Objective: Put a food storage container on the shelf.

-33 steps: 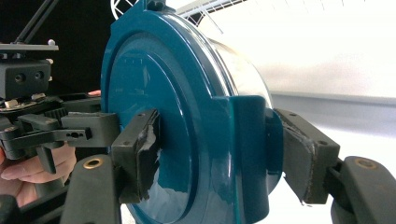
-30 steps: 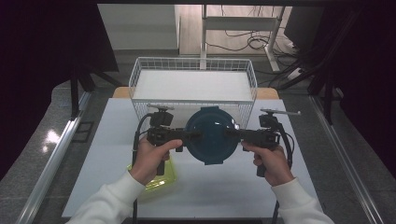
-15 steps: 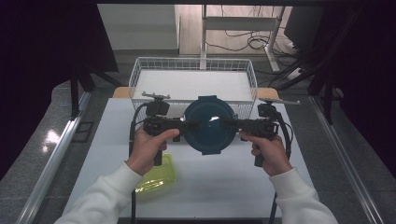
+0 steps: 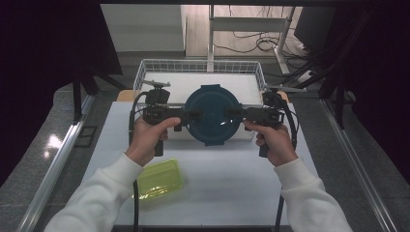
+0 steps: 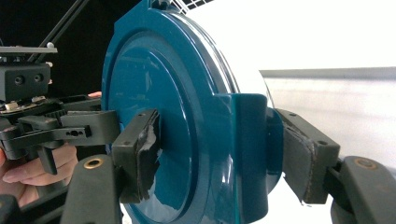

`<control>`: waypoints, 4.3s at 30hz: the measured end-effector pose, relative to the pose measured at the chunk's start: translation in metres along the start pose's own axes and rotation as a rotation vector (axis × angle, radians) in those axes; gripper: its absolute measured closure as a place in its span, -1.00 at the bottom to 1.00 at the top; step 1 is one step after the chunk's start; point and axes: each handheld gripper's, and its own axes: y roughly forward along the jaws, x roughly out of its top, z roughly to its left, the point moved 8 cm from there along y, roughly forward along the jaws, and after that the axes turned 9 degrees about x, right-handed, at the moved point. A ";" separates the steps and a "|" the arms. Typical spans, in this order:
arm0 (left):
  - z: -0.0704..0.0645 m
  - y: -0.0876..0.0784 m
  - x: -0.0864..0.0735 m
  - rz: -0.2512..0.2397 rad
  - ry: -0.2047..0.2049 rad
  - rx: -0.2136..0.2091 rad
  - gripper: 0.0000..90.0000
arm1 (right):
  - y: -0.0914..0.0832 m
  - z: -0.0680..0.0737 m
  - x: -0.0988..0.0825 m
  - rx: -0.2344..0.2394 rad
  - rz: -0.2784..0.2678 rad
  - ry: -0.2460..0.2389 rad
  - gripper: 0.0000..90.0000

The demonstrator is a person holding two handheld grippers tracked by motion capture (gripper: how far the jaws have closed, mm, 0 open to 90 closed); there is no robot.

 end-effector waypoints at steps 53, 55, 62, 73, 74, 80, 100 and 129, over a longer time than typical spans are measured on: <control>0.061 0.028 0.099 0.004 -0.028 -0.030 -0.24 | 0.056 -0.025 0.102 -0.013 0.032 0.029 -0.21; 0.065 0.030 0.099 0.009 -0.034 -0.031 -0.24 | 0.060 -0.027 0.102 -0.014 0.036 0.039 -0.21; 0.075 0.037 0.099 0.027 -0.054 -0.028 -0.24 | 0.070 -0.036 0.100 -0.017 0.044 0.064 -0.21; 0.086 0.046 0.103 0.028 -0.122 -0.049 -0.24 | 0.077 -0.044 0.103 -0.027 0.043 0.111 -0.21; 0.087 0.048 0.104 0.026 -0.132 -0.047 -0.24 | 0.078 -0.046 0.103 -0.027 0.041 0.117 -0.21; 0.093 0.057 0.107 0.015 -0.186 -0.050 -0.25 | 0.083 -0.057 0.105 -0.024 0.023 0.170 -0.23; 0.102 0.067 0.108 -0.038 -0.228 -0.007 -0.45 | 0.090 -0.068 0.102 -0.055 -0.020 0.211 -0.52; 0.071 -0.035 -0.017 -0.138 0.180 0.124 -0.41 | -0.016 -0.029 0.011 -0.159 -0.021 -0.307 -0.61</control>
